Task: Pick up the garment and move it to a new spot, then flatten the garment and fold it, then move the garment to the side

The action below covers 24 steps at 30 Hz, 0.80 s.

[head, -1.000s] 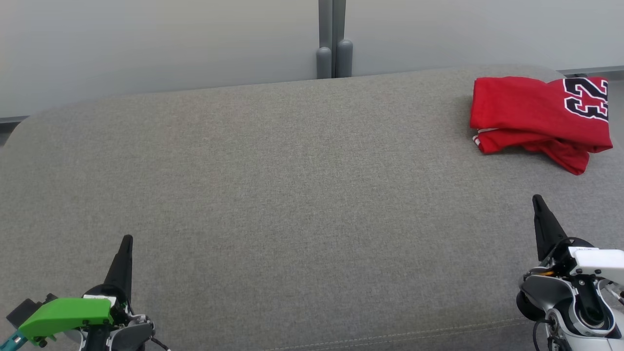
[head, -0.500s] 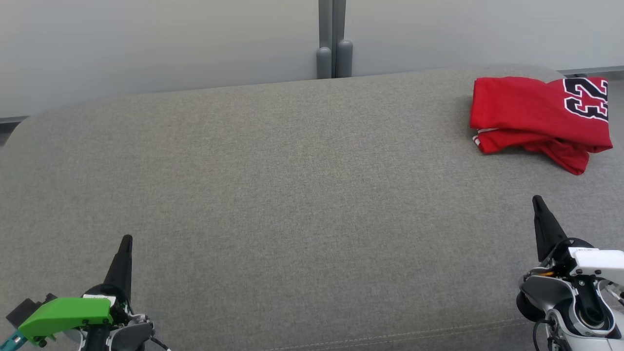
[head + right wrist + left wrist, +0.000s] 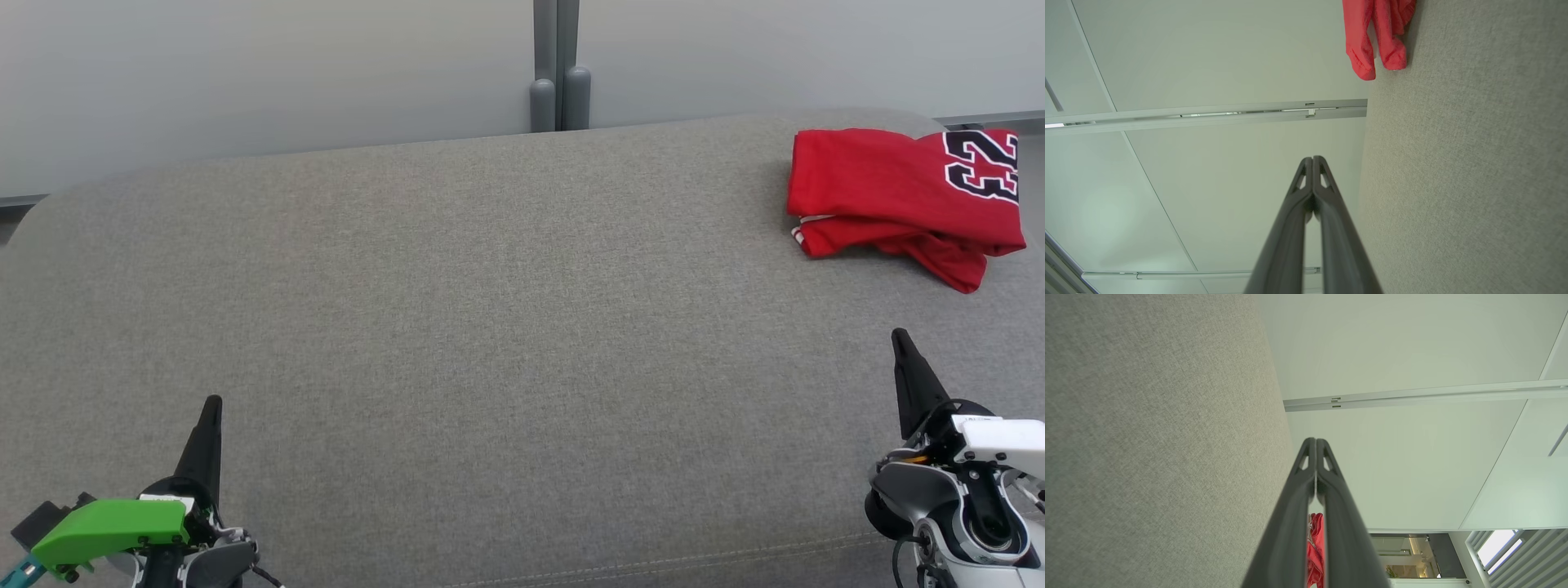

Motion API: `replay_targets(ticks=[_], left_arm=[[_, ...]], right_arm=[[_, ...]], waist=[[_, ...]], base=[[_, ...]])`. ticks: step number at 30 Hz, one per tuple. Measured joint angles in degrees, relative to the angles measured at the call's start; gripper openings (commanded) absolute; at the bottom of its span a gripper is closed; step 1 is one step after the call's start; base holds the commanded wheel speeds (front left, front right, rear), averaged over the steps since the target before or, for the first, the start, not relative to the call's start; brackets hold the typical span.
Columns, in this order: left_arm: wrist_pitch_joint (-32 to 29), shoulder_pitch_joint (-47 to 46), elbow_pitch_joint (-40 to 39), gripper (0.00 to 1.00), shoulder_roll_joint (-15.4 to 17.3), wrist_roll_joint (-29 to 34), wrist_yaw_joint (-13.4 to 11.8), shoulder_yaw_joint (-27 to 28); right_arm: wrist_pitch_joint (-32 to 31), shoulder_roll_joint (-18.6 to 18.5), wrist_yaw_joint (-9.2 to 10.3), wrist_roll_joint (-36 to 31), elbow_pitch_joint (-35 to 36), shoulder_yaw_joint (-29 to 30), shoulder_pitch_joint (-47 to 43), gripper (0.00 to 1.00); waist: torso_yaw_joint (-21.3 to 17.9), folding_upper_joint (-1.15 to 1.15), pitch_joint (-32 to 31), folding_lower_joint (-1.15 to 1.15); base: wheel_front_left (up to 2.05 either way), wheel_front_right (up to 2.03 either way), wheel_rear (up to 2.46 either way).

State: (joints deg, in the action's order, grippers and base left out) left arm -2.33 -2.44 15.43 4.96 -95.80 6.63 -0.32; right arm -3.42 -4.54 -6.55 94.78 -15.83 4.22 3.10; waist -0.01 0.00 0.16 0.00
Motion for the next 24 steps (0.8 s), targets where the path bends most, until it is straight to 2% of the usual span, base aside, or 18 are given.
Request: replay_targets(ticks=[24], left_arm=[[-0.23, -0.14, 0.40, 0.00, -0.01, 0.00, 0.15, 0.13]], right_arm=[[-0.15, 0.04, 0.00, -0.01, -0.23, 0.12, 0.02, 0.00]], waist=[[0.00, 0.00, -0.01, 0.00]], base=[[0.00, 0.00, 0.00]])
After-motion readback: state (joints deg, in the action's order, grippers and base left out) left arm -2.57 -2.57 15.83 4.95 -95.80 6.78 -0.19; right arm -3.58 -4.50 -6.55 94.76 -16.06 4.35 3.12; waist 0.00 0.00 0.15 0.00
